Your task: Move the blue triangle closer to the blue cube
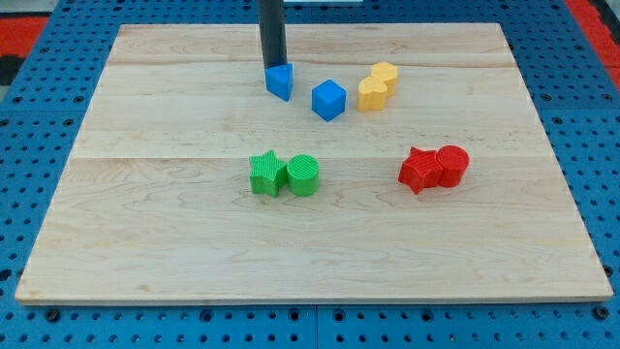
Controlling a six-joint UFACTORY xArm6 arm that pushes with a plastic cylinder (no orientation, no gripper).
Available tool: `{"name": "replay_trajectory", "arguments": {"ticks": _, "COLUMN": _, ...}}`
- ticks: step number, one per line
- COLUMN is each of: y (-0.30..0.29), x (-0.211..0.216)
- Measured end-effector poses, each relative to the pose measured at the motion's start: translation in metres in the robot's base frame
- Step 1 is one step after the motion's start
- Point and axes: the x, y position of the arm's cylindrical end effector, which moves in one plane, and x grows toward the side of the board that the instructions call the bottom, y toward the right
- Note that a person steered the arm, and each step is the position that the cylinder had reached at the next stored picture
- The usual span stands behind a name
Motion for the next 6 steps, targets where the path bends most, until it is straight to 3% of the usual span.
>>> {"name": "replay_trajectory", "arguments": {"ticks": 1, "y": -0.012, "x": 0.0}}
{"name": "replay_trajectory", "arguments": {"ticks": 2, "y": -0.08, "x": -0.003}}
{"name": "replay_trajectory", "arguments": {"ticks": 3, "y": -0.085, "x": 0.012}}
{"name": "replay_trajectory", "arguments": {"ticks": 6, "y": 0.006, "x": 0.029}}
